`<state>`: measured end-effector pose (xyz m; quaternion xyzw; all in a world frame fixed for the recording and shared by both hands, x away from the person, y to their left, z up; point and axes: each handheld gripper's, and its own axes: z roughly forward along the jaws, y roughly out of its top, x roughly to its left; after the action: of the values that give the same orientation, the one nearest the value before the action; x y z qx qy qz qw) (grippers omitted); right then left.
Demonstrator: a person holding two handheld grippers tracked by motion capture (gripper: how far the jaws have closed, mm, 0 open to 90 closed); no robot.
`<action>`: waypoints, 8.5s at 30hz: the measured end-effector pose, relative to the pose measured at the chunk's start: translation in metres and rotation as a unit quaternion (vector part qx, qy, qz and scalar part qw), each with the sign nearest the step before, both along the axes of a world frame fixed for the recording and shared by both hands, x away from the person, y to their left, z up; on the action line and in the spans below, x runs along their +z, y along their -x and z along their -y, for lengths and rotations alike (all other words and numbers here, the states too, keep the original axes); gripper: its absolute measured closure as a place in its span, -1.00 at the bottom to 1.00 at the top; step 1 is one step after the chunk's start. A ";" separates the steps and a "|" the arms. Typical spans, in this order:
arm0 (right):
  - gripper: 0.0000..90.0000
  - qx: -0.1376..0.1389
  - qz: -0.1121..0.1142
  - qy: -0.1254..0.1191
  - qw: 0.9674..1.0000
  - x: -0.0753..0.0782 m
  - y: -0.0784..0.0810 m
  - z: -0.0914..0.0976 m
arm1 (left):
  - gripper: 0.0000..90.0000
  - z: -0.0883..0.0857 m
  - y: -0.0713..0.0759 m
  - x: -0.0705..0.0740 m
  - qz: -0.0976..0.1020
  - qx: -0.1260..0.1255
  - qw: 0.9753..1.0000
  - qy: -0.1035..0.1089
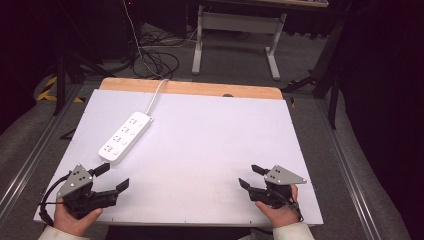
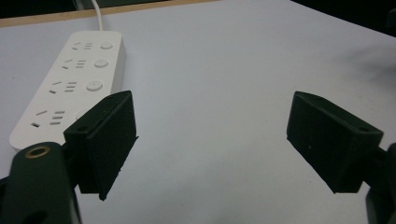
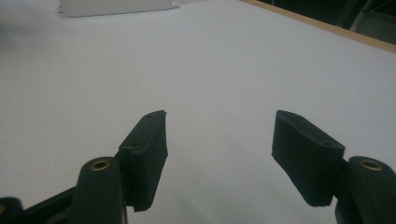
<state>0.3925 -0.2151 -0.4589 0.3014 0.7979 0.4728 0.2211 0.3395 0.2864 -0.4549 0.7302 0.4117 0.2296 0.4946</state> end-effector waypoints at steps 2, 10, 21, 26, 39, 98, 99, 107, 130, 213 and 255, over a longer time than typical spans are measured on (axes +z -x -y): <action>-0.20 -0.001 0.001 0.001 1.000 0.000 0.000 0.000 | -0.64 0.000 0.000 0.000 -0.001 0.000 1.000 0.001; -0.19 -0.001 0.005 0.001 1.000 0.000 0.000 0.001 | -0.64 0.000 0.001 0.002 0.009 0.000 1.000 -0.018; -0.18 0.000 0.005 0.000 1.000 0.000 0.001 0.001 | -0.64 0.000 0.002 0.005 0.005 0.001 1.000 -0.009; -0.18 -0.001 0.006 0.001 1.000 0.000 0.001 0.001 | -0.64 0.000 0.002 0.006 0.007 0.002 1.000 -0.012; -0.18 -0.002 0.003 0.002 1.000 -0.001 0.000 0.000 | -0.58 0.000 0.000 0.016 0.004 0.007 1.000 -0.026; -0.18 -0.004 0.002 0.005 1.000 -0.001 0.001 0.000 | 0.65 0.001 -0.072 0.069 -0.057 0.036 0.996 -0.051; -0.18 -0.003 0.002 0.006 1.000 -0.001 0.001 0.000 | 0.70 0.001 -0.074 0.068 -0.060 0.038 0.996 -0.048; -0.18 -0.003 0.002 0.005 1.000 -0.001 0.001 0.001 | 1.00 -0.005 -0.089 0.063 -0.074 0.045 0.996 -0.033; -0.18 -0.005 0.001 0.006 1.000 -0.002 0.001 0.001 | 1.00 -0.011 -0.126 0.043 -0.083 0.083 0.992 -0.038; -0.18 0.005 -0.005 0.011 1.000 -0.003 0.002 0.000 | 1.00 -0.005 -0.150 -0.006 -0.142 0.075 0.980 -0.121; -0.18 0.003 -0.008 0.014 1.000 -0.005 0.005 -0.002 | 1.00 0.015 -0.118 0.047 -0.118 0.051 0.984 -0.125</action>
<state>0.3872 -0.2134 -0.4641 0.2993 0.8072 0.4598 0.2178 0.4577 0.2715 -0.4080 0.7863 0.4716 0.2165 0.3354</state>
